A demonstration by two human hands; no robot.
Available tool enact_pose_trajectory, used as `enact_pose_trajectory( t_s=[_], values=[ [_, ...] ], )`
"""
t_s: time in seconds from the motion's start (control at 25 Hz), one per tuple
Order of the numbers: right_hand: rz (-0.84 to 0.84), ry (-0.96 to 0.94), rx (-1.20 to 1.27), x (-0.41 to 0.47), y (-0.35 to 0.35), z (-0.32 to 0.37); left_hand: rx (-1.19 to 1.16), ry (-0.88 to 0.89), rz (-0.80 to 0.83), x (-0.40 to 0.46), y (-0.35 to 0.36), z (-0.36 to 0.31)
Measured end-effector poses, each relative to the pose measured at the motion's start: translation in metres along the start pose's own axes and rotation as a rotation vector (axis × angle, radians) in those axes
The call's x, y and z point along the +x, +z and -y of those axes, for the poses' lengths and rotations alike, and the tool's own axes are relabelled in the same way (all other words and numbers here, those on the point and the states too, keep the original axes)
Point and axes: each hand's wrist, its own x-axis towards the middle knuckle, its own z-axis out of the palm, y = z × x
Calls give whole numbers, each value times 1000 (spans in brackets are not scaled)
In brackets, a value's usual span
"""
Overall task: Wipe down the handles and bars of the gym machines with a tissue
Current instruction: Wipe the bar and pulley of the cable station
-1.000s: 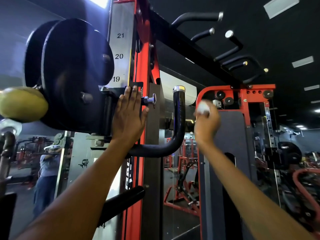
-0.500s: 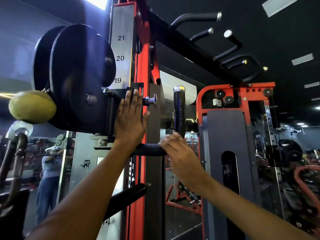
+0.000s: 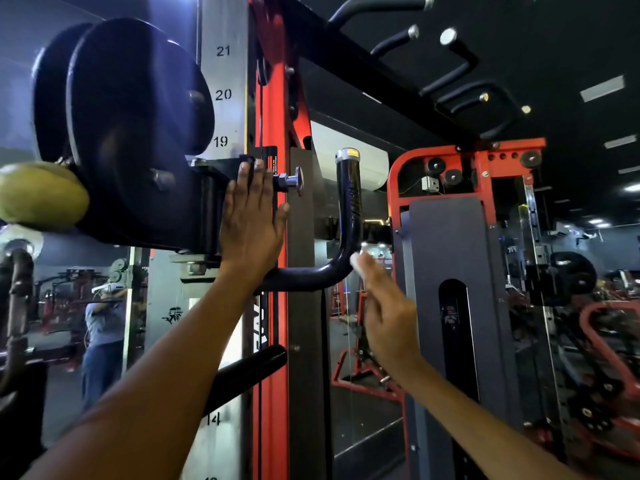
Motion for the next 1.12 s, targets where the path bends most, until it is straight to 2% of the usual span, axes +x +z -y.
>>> enact_pose_trajectory(
  t_s=[0.08,0.12,0.2,0.36,0.48,0.56,0.6,0.72,0.8,0.92,1.0,1.12],
  values=[
    [-187,221,71,52,-2,5,8,-11,-12,-1,0,2],
    [-198,274,90,78,-2,6,10,-8,-17,0,0,2],
    [-102,234,73,92,11,11,4,-4,-3,-1,0,2],
    [-141,197,-1,22,41,30,-1,-4,13,-3,-2,0],
    [-63,193,14,3,30,39,-35,8,103,-6,-15,0],
    [-22,86,-92,33,12,42,-48,40,141,-14,-29,-1],
    [23,-23,-194,54,3,42,-19,74,105,-18,-39,-2],
    [312,-422,-606,107,-13,23,132,121,-138,-21,-74,-1],
    [391,-566,-868,113,-12,10,261,67,-183,-17,-90,5],
    [375,-405,-875,71,5,24,541,-36,-48,-18,-89,13],
    [379,-297,-740,42,23,50,692,-22,4,-18,-84,12],
    [533,-149,-485,50,28,71,789,67,17,-26,-77,20]
  ],
)
